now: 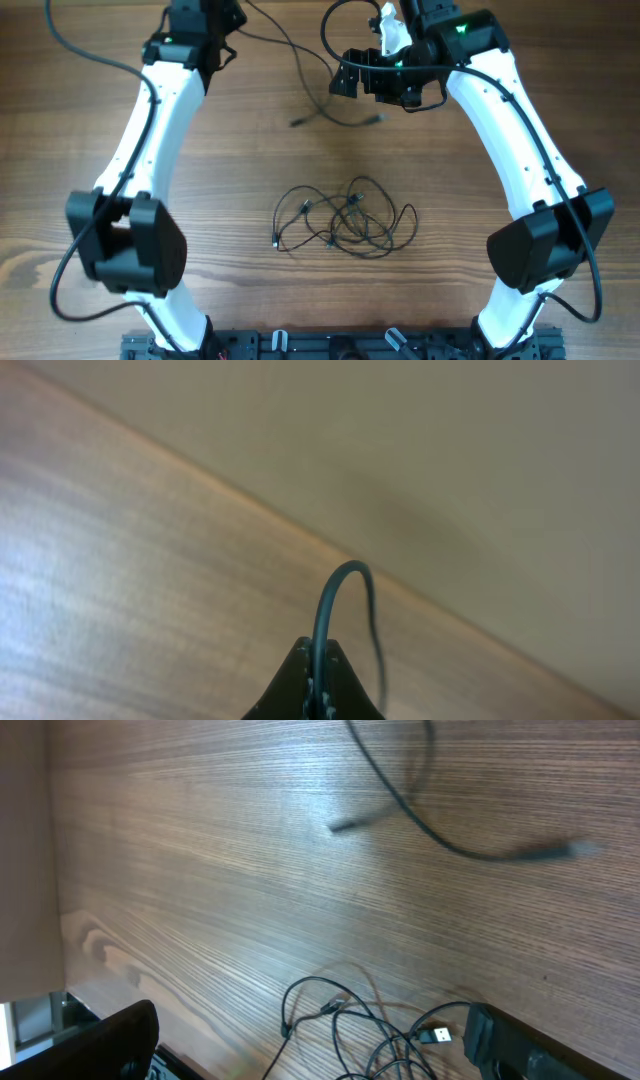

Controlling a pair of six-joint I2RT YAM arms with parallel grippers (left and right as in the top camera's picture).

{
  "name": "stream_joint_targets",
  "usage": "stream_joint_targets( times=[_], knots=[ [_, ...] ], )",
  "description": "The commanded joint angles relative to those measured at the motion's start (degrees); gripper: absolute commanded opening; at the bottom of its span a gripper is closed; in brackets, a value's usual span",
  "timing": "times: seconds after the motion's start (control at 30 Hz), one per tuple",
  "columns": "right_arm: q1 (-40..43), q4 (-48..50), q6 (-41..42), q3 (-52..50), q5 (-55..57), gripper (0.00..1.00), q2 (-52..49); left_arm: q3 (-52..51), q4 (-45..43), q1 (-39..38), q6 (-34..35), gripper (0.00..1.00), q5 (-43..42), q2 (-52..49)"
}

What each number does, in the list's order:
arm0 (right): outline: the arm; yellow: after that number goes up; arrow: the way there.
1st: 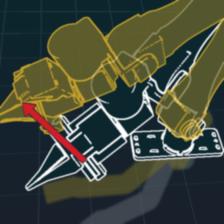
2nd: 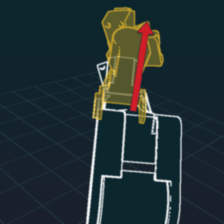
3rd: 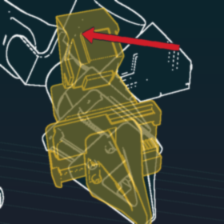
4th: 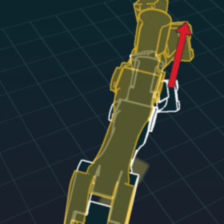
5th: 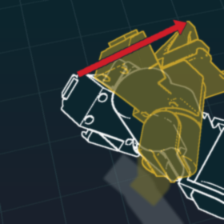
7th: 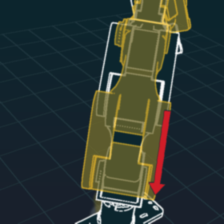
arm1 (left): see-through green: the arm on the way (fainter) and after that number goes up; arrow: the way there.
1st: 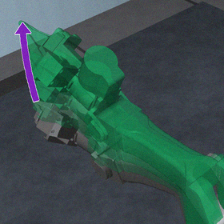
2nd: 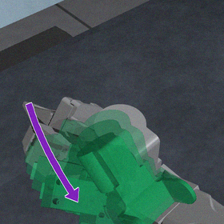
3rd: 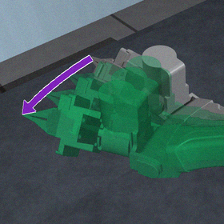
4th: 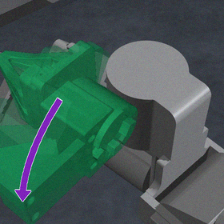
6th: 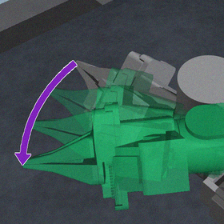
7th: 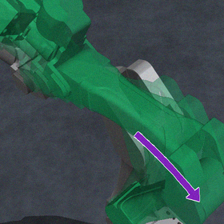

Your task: Untangle cables

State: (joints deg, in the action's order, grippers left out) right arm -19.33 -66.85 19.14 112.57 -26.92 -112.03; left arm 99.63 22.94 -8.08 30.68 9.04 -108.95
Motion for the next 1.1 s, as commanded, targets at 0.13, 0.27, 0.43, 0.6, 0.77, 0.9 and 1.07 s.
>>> stream_joint_targets(
  times=[0.13, 0.27, 0.43, 0.6, 0.77, 0.9, 1.07],
  knots=[
    [-0.22, -0.48, -1.11, 0.17, 0.57, 1.00, 0.87, 0.90, -7.19, 0.31, 0.00, 0.04, -11.02, 5.03],
    [-0.22, -0.57, -1.05, 0.17, 0.57, 1.00, 0.87, 0.90, -11.19, 0.31, 5.84, 0.04, -14.21, 5.03],
    [-0.22, -0.50, -1.03, 0.17, 0.59, 1.00, 0.87, 0.90, -18.10, 0.33, 9.25, 0.04, -17.33, 5.03],
    [-0.22, -0.61, -1.05, 0.17, 0.57, 1.00, 0.87, 0.87, -17.07, 4.81, 9.20, 0.04, -15.28, 4.87],
    [-0.22, -1.66, -1.09, 0.17, 0.59, 1.00, 0.87, 0.87, -14.45, 15.69, 8.70, 0.04, -11.30, 4.68],
    [-0.22, -1.88, -0.96, 0.17, 0.57, 1.00, 0.87, 0.87, -13.03, 24.98, 7.91, 0.04, -11.08, 3.23],
    [-0.22, -2.73, -0.94, 0.17, 0.57, 1.00, 0.87, 0.87, -15.19, 36.26, 0.28, 0.04, -10.84, -0.59]
  ],
)
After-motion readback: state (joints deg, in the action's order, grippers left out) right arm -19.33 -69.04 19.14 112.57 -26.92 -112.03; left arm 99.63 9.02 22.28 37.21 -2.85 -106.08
